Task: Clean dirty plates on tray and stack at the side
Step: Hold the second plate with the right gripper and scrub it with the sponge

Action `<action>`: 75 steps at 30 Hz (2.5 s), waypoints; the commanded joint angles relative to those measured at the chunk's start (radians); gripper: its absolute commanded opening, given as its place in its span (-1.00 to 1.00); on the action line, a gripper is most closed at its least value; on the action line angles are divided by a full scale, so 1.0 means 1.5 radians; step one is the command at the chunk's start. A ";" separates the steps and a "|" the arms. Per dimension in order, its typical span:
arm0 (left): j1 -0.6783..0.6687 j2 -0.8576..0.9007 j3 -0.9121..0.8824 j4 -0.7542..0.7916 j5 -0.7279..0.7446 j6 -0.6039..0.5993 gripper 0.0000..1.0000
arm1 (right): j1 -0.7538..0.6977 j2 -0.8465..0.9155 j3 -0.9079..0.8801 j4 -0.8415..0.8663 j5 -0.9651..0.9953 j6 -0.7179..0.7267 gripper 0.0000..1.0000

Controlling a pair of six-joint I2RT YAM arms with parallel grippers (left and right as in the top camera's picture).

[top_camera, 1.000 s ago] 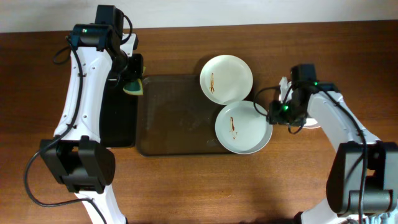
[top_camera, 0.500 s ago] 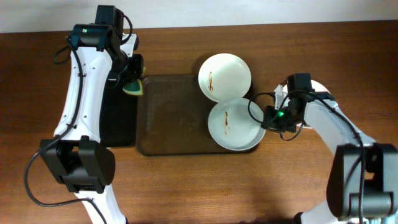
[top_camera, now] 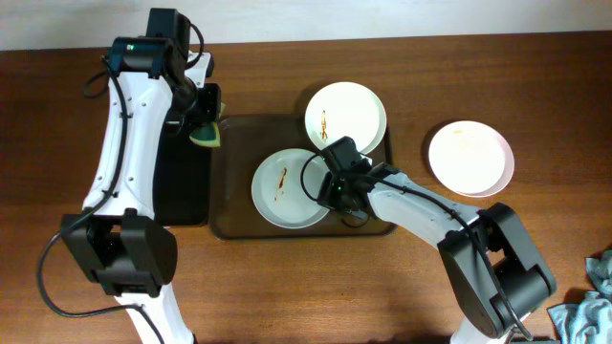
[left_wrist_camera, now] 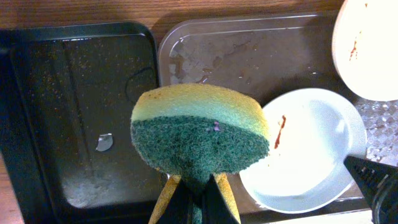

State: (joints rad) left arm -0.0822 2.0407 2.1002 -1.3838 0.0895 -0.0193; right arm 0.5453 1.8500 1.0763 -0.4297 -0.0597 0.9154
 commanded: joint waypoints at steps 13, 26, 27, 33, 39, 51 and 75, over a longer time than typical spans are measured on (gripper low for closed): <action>-0.059 0.008 -0.167 0.133 0.113 0.105 -0.99 | 0.010 0.069 0.106 -0.090 0.010 -0.081 -0.45; -0.071 0.020 -0.310 0.227 0.159 0.169 -0.99 | 0.011 0.088 0.106 -0.057 -0.033 -0.107 -0.92; -0.072 0.020 -0.332 0.253 0.177 0.169 -0.99 | 0.011 0.088 0.106 -0.057 -0.033 -0.107 -0.92; -0.120 0.032 -0.455 0.409 0.181 0.168 -0.99 | 0.011 0.088 0.106 -0.055 -0.033 -0.107 -0.92; -0.132 0.054 -0.458 0.283 0.255 0.104 -0.99 | 0.011 0.088 0.106 -0.054 -0.033 -0.107 -0.92; -0.111 0.055 -0.457 0.458 0.067 0.003 -0.99 | 0.011 0.088 0.106 -0.055 -0.036 -0.112 -0.91; -0.111 0.056 -0.457 0.282 0.309 0.119 -0.99 | 0.011 0.088 0.106 -0.055 -0.040 -0.117 -0.92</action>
State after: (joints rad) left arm -0.2325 2.0800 1.4445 -0.9958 0.3065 0.0700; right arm 0.5674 1.9636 1.2304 -0.5072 -0.1482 0.7326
